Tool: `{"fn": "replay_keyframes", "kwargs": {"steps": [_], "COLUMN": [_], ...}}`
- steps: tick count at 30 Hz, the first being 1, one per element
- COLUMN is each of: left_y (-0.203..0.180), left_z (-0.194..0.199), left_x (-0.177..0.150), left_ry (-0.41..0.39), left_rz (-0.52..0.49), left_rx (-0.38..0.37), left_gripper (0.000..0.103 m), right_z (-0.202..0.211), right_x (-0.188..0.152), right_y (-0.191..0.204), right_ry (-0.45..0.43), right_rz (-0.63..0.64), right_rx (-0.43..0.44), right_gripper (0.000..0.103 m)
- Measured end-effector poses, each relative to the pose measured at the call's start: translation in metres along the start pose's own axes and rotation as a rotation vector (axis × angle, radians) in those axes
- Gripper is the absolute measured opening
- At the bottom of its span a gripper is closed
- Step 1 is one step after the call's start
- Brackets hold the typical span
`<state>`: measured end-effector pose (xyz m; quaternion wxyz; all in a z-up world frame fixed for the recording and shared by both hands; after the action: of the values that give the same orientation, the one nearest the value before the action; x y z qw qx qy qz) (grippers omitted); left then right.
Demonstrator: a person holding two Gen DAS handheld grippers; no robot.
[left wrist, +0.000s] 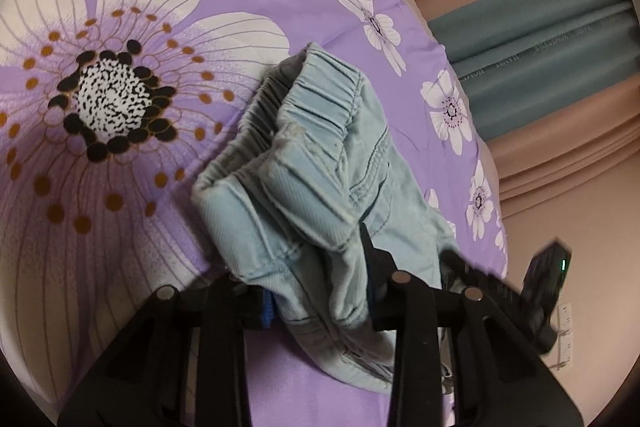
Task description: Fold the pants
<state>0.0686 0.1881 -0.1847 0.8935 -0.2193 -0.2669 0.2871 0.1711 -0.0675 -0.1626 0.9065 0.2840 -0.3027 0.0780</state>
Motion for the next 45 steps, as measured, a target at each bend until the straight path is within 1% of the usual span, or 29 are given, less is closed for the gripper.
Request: {"fn": "replay_keyframes", "kwargs": {"steps": [2,3,5,6,9,10,13,16,18,20,21,22,24,25,26,27,28,29,32,33,34,35,37,39,40,41,42,43,45], "left_y": [-0.001,-0.002,-0.005,-0.005,-0.008,-0.01,-0.014,-0.02,-0.029,-0.038,-0.047,-0.054,-0.076,-0.089,-0.097,-0.11,-0.123,-0.133,-0.159,-0.168,-0.177,-0.184,-0.201,-0.216,-0.221,-0.226,-0.231,-0.236,-0.243], "left_z": [-0.001,-0.001,-0.003,-0.003,-0.004,-0.004,-0.003,0.001,0.008,0.015,0.022,0.027,0.042,0.051,0.056,0.063,0.068,0.071,0.075,0.076,0.075,0.074,0.067,0.058,0.054,0.052,0.047,0.041,0.026], "left_x": [0.0,0.0,0.0,0.0,0.001,0.002,0.003,0.004,0.004,0.005,0.006,0.007,0.007,0.005,0.004,0.001,-0.003,-0.006,-0.016,-0.02,-0.024,-0.029,-0.039,-0.05,-0.056,-0.062,-0.069,-0.076,-0.092], "left_ry": [0.0,0.001,-0.001,-0.002,0.0,0.002,0.011,0.011,-0.002,-0.022,-0.042,-0.056,-0.096,-0.12,-0.135,-0.154,-0.165,-0.169,-0.164,-0.159,-0.156,-0.153,-0.147,-0.133,-0.127,-0.123,-0.116,-0.106,-0.074], "left_rz": [-0.005,-0.008,-0.012,-0.017,-0.023,-0.025,-0.033,-0.051,-0.072,-0.095,-0.116,-0.134,-0.192,-0.232,-0.257,-0.292,-0.321,-0.34,-0.381,-0.395,-0.411,-0.43,-0.475,-0.52,-0.539,-0.563,-0.589,-0.613,-0.666], "left_rx": [0.003,0.005,0.011,0.015,0.03,0.036,0.057,0.076,0.074,0.066,0.063,0.059,0.044,0.033,0.026,0.012,-0.008,-0.028,-0.074,-0.085,-0.096,-0.101,-0.098,-0.094,-0.094,-0.09,-0.087,-0.081,-0.066], "left_gripper": [0.034,0.034,0.033,0.033,0.033,0.033,0.033,0.029,0.029,0.029,0.028,0.028,0.027,0.028,0.028,0.028,0.028,0.028,0.028,0.028,0.028,0.028,0.028,0.028,0.029,0.029,0.029,0.029,0.029], "right_z": [-0.008,-0.016,-0.024,-0.021,-0.01,-0.002,0.02,0.042,0.054,0.058,0.058,0.06,0.069,0.082,0.093,0.102,0.111,0.117,0.116,0.113,0.112,0.115,0.123,0.129,0.133,0.134,0.137,0.14,0.142], "right_x": [0.009,0.01,0.004,0.001,-0.023,-0.036,-0.072,-0.102,-0.12,-0.128,-0.13,-0.13,-0.124,-0.118,-0.113,-0.109,-0.106,-0.106,-0.106,-0.109,-0.113,-0.117,-0.12,-0.118,-0.115,-0.108,-0.105,-0.1,-0.096], "right_y": [-0.001,-0.003,-0.005,-0.003,0.01,0.017,0.032,0.036,0.043,0.047,0.047,0.044,0.037,0.035,0.035,0.034,0.029,0.02,-0.022,-0.035,-0.037,-0.042,-0.046,-0.048,-0.052,-0.057,-0.063,-0.07,-0.078], "right_ry": [-0.007,0.012,0.043,0.038,0.081,0.099,0.136,0.156,0.164,0.169,0.163,0.159,0.141,0.097,0.047,0.009,-0.028,-0.046,-0.043,-0.034,-0.037,-0.054,-0.087,-0.128,-0.162,-0.191,-0.225,-0.278,-0.342], "right_rz": [0.025,0.038,0.045,0.059,0.089,0.114,0.16,0.132,0.136,0.171,0.19,0.181,0.11,0.083,0.093,0.104,0.106,0.086,-0.068,-0.113,-0.13,-0.148,-0.184,-0.232,-0.282,-0.326,-0.379,-0.447,-0.517], "right_rx": [-0.052,-0.081,-0.11,-0.122,-0.145,-0.157,-0.161,-0.131,-0.102,-0.103,-0.101,-0.082,-0.026,0.018,0.039,0.04,0.029,0.023,0.038,0.024,0.013,0.022,0.071,0.149,0.228,0.297,0.376,0.473,0.554], "right_gripper": [0.015,0.015,0.015,0.015,0.015,0.015,0.015,0.015,0.015,0.015,0.015,0.015,0.015,0.015,0.016,0.016,0.019,0.024,0.024,0.024,0.024,0.024,0.024,0.025,0.03,0.039,0.043,0.049,0.051]}}
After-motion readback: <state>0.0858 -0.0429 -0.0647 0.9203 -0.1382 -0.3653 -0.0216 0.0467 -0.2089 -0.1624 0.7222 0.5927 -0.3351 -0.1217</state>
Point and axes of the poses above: each gripper's, at about its wrist camera, not at the fingertips, and z roughly against the way its jaws point, y to its left, x to its top, the point moved 4 cm from there along -z, roughly the way its jaws point, and after that the axes turned 15 degrees about x, right-handed, at the moved point
